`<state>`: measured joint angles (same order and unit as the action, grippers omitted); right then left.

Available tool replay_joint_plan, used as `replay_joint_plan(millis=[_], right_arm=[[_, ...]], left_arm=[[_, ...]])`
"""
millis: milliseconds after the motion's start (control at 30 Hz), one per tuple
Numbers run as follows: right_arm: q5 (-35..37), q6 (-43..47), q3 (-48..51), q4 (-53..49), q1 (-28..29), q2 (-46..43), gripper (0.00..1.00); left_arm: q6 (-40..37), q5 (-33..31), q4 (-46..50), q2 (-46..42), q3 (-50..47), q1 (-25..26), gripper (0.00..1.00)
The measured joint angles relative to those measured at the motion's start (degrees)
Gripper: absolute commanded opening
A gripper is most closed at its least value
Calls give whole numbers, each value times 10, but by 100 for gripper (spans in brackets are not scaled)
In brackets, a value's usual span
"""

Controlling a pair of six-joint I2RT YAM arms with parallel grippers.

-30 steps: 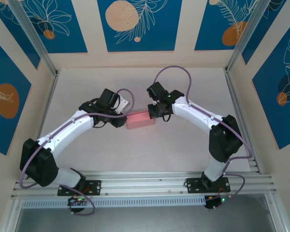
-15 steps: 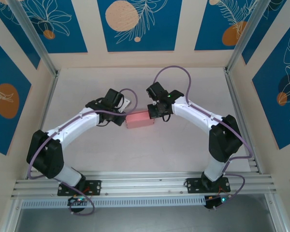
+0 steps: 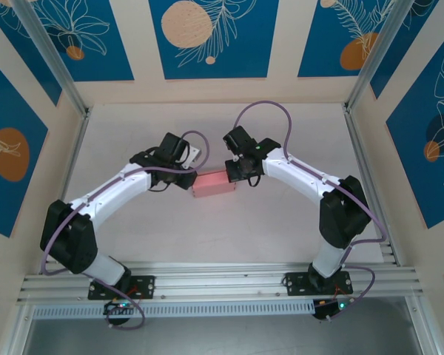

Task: Fold the paper box

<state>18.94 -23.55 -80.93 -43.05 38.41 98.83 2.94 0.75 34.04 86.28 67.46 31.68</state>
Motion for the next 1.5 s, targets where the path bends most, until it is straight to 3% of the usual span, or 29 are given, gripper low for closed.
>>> replay_joint_plan(millis=[333, 533, 1033, 1133, 1367, 1500], right_arm=[[0, 0, 0, 0, 0, 0, 1], [0, 0, -1, 0, 0, 1, 1], [37, 0, -28, -14, 13, 27, 1], [50, 2, -31, -20, 19, 29, 10], [40, 14, -31, -27, 28, 29, 13], [13, 25, -31, -27, 22, 26, 23]], left_arm=[[6, 1, 29, -1, 9, -5, 23], [11, 1, 44, 0, 19, -5, 9], [65, 96, 52, 2, 47, -42, 4], [79, 113, 43, 2, 44, -49, 3], [87, 119, 26, 2, 22, -65, 0], [85, 115, 21, 2, 16, -68, 0]])
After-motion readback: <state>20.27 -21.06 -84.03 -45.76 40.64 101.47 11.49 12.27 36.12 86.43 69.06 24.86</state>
